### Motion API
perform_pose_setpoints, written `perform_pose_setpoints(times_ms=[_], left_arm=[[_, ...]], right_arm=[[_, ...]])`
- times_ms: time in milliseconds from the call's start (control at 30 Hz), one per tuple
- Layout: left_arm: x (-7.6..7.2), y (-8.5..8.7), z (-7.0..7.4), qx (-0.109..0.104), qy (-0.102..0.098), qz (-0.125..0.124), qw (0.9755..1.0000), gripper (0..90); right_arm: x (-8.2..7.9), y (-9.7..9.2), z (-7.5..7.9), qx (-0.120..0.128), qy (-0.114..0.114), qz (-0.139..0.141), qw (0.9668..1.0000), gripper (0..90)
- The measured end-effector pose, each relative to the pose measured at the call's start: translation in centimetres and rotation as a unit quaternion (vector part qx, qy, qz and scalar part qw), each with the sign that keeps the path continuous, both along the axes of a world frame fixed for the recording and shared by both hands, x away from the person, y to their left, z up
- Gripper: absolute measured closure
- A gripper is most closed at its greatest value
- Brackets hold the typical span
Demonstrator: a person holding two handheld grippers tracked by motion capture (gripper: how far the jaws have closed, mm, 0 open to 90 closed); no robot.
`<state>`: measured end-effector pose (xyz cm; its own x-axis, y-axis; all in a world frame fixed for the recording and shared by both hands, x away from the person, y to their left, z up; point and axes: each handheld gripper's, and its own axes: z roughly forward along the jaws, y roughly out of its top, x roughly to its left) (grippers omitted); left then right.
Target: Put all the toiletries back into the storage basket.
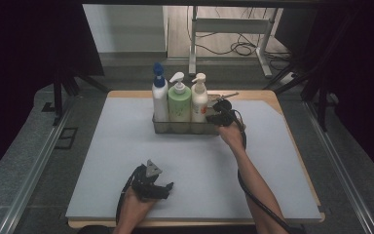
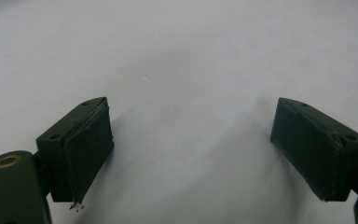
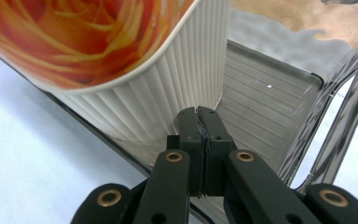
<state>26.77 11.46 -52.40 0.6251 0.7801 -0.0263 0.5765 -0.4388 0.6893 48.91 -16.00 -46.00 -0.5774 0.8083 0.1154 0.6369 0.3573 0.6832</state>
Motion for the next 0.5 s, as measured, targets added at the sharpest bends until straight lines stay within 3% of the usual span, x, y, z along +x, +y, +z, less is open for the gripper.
perform_pose_setpoints(times_ms=[500], left_arm=[[0.01, 0.01, 0.01, 0.001, 0.0, 0.0, 1.0, 12.2]], right_arm=[[-0.45, 0.12, 0.33, 0.003, -0.004, 0.01, 0.9999, 89.3]])
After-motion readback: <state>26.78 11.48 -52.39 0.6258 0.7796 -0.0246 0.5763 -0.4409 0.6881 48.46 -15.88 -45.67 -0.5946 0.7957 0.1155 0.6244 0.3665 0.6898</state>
